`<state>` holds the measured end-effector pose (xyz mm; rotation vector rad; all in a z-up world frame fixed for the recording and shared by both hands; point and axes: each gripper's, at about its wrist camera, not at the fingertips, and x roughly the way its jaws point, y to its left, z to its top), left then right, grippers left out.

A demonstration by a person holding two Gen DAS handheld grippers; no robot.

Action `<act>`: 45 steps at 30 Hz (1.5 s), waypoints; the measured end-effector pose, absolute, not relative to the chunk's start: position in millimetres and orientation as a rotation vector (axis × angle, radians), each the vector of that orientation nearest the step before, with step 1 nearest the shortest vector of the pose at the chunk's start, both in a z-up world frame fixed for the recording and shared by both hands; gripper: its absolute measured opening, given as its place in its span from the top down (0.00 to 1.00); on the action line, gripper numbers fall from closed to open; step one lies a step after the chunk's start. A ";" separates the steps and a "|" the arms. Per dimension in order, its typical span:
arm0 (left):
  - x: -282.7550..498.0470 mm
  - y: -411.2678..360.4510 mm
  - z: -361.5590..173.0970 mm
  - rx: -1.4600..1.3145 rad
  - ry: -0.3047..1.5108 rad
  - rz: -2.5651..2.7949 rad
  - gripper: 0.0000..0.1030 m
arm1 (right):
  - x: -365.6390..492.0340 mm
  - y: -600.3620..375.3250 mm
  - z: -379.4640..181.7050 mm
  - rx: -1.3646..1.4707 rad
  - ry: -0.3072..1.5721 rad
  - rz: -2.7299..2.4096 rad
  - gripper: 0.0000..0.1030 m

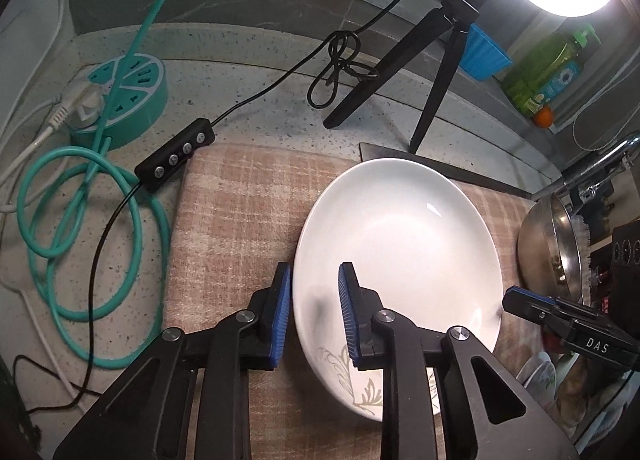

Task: Organize plates and bowls
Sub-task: 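Move the right gripper to the white oval plate and grasp its rim, then lift the white oval plate and carry it over the plate stack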

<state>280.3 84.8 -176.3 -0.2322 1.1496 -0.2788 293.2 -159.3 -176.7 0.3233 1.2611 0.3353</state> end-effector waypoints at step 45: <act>193.0 40.6 -123.8 -0.212 1.080 -0.383 0.85 | 197.5 -201.9 -123.0 0.316 1.217 0.328 0.90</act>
